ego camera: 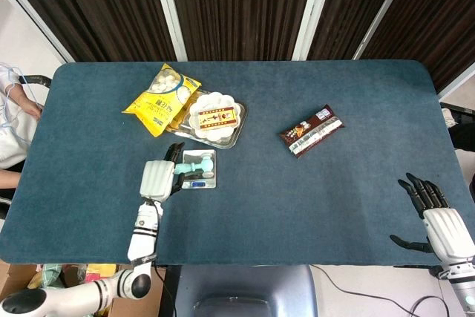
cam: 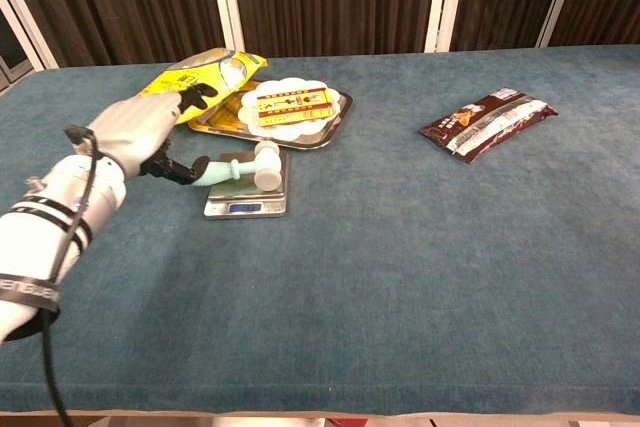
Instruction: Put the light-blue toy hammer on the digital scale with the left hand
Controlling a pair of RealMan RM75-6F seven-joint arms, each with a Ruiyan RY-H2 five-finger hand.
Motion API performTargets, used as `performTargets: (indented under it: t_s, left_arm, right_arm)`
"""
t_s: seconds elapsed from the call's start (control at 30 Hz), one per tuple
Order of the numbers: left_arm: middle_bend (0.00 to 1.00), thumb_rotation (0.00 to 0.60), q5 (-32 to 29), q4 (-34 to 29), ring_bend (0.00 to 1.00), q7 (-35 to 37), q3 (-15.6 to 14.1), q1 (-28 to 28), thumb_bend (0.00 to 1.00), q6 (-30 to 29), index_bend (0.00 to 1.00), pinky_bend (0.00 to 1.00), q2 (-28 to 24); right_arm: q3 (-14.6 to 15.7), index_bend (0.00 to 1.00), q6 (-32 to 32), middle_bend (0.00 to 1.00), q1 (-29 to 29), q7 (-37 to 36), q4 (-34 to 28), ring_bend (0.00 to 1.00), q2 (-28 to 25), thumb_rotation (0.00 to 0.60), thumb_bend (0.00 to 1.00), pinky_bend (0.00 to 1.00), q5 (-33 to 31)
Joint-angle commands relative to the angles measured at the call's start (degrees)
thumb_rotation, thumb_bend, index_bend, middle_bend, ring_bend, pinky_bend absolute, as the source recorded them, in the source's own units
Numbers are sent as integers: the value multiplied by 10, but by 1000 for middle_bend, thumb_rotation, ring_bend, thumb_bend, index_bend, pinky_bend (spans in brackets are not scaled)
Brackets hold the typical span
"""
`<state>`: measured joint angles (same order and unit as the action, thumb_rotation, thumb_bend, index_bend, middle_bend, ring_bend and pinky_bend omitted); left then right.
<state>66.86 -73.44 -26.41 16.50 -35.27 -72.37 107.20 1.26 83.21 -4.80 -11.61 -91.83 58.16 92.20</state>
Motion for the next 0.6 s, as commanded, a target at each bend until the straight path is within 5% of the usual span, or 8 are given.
performTargets:
  t_s: [0.03, 0.07, 0.2, 0.37, 0.6]
  left_arm:
    - [113, 600, 91, -142, 577, 96, -73, 86, 404, -68, 71, 844, -146]
    - [109, 600, 109, -165, 409, 132, -93, 107, 402, -78, 66, 688, -186]
    - [16, 600, 178, -186, 34, 276, -163, 157, 397, -93, 3, 198, -304]
    - [0, 600, 263, -67, 0, 500, -217, 210, 402, -168, 0, 66, -336]
    - [0, 600, 277, -16, 0, 505, -204, 235, 399, -220, 0, 16, -339]
  right_arm:
    - [1, 0, 1, 0, 1, 6, -2, 0, 2, 600, 63, 0, 2]
    - [2, 0, 1, 0, 1, 12, -3, 0, 3, 600, 63, 0, 3]
    - [5, 0, -3, 0, 1, 36, -10, 0, 9, 600, 63, 0, 6]
    - [6, 0, -7, 0, 1, 67, -20, 0, 19, 600, 63, 0, 7]
    - [9, 0, -27, 0, -9, 101, -29, 0, 30, 600, 63, 0, 11]
